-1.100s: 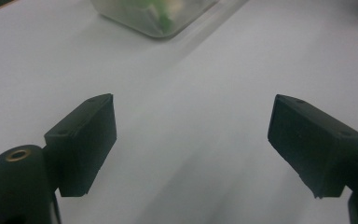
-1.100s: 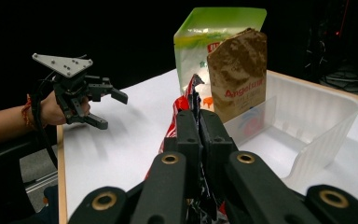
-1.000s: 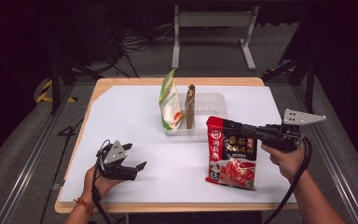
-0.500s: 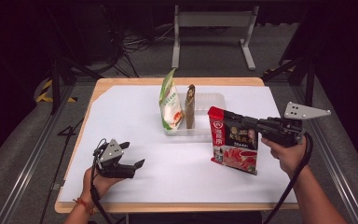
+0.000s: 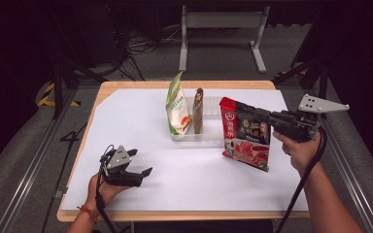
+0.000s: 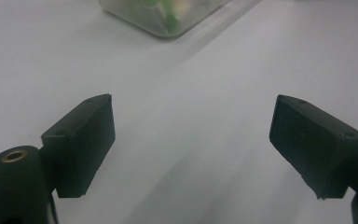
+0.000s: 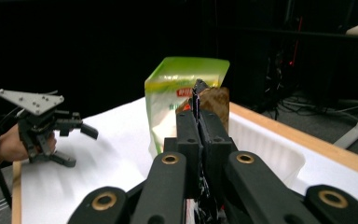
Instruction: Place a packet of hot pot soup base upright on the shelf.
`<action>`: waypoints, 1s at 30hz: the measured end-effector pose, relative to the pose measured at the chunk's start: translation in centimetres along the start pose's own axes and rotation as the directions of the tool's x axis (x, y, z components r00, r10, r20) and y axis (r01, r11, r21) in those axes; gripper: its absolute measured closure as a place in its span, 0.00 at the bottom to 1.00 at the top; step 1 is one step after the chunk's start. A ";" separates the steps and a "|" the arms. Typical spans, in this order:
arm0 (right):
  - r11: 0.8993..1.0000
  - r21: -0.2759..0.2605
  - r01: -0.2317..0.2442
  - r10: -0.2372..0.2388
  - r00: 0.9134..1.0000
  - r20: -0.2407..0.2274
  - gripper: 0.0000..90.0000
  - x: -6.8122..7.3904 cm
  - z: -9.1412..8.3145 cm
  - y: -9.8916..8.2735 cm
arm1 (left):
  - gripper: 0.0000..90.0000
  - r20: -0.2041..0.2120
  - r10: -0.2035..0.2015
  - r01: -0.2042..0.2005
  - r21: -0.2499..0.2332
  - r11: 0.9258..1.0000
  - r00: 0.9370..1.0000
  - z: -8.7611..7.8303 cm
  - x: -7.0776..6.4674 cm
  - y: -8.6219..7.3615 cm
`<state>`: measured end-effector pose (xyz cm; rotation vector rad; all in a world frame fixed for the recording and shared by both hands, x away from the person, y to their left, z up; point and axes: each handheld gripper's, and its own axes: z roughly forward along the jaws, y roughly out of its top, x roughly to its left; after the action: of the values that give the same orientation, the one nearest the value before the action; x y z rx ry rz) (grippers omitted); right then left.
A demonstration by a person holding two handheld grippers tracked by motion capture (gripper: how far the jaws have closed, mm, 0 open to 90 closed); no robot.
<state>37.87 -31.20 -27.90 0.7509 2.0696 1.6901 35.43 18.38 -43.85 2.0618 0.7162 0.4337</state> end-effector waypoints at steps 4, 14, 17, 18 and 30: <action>1.000 -0.020 0.015 -0.015 1.000 0.016 0.98 0.0 0.3 1.2 | 0.17 0.003 -0.003 0.003 0.002 1.000 1.000 0.1 0.0 0.0; 0.999 -0.042 0.005 -0.003 0.999 0.045 0.98 -0.1 2.0 2.7 | 0.16 0.010 0.009 -0.009 0.004 1.000 1.000 0.0 0.0 0.0; 0.999 -0.035 0.015 -0.013 0.998 0.058 0.98 -0.1 2.5 3.2 | 0.16 0.013 0.007 -0.007 0.005 1.000 1.000 0.0 0.0 -0.1; 0.999 -0.034 0.014 -0.012 0.998 0.061 0.98 -0.1 2.6 3.3 | 0.16 0.011 0.004 -0.004 0.004 1.000 1.000 0.0 0.0 -0.1; 1.000 -0.019 -0.004 0.006 0.995 0.104 0.98 -0.9 5.2 4.4 | 0.16 0.009 0.008 -0.008 0.013 1.000 1.000 0.0 0.1 -0.2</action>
<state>42.42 -27.06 -24.83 0.8207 1.9801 1.6352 35.44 18.52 -44.08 2.0784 0.7073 0.4252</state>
